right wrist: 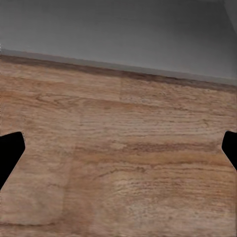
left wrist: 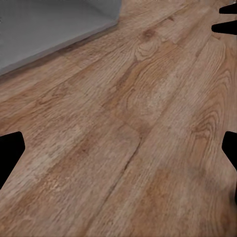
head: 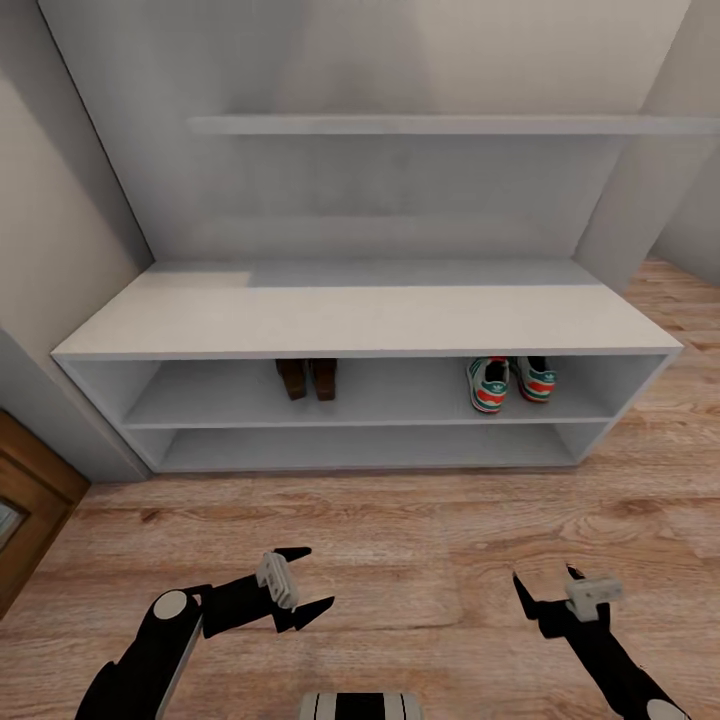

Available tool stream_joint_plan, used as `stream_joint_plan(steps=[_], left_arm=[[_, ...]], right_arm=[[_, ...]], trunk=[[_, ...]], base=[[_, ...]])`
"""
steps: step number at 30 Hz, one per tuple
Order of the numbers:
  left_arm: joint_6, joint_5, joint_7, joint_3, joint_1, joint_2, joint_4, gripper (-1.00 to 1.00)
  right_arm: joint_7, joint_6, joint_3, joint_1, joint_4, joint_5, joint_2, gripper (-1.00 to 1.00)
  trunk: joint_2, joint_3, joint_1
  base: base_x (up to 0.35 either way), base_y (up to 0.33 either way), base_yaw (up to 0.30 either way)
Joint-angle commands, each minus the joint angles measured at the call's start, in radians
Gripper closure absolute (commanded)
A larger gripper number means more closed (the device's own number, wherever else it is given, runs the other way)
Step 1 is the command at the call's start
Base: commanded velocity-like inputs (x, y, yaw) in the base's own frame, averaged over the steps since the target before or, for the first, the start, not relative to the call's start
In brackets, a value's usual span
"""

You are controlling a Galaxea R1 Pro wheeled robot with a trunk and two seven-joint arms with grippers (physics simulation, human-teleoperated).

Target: Pick up the two gym shoes and the two sandals from the corridor floor and place them onto the hallstand (shoe rack) in the corridor, making sure they are on the rack and not on the floor. Arrange them so the two gym shoes are next to each other and the two sandals are next to each other.

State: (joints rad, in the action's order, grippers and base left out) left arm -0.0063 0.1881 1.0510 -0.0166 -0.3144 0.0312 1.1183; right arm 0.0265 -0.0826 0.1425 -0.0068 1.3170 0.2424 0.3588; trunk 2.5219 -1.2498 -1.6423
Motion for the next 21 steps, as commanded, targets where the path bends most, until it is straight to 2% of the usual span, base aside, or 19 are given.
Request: stream_joint_plan(steps=[1,12,21], left_arm=[[-0.002,-0.001,-0.001,0.001,0.000,-0.001,-0.002,-1.00],[-0.015,-0.004,-0.004,-0.001,0.000,-0.001,-0.007,-1.00],[-0.019,-0.005,-0.006,-0.001,0.000,-0.001,-0.009,-1.00]], right_arm=[[-0.002,-0.007,-0.001,0.009,-0.001,0.000,0.001,-1.00],[-0.033,-0.053,-0.002,0.054,0.000,-0.001,0.003,-1.00],[-0.098,-0.072,-0.005,0.104,0.008,-0.001,0.004,-1.00]], trunk=[[0.000,0.000,0.000],[0.000,0.000,0.000],[0.000,0.000,0.000]], base=[[0.000,0.000,0.000],[0.000,0.000,0.000],[0.000,0.000,0.000]])
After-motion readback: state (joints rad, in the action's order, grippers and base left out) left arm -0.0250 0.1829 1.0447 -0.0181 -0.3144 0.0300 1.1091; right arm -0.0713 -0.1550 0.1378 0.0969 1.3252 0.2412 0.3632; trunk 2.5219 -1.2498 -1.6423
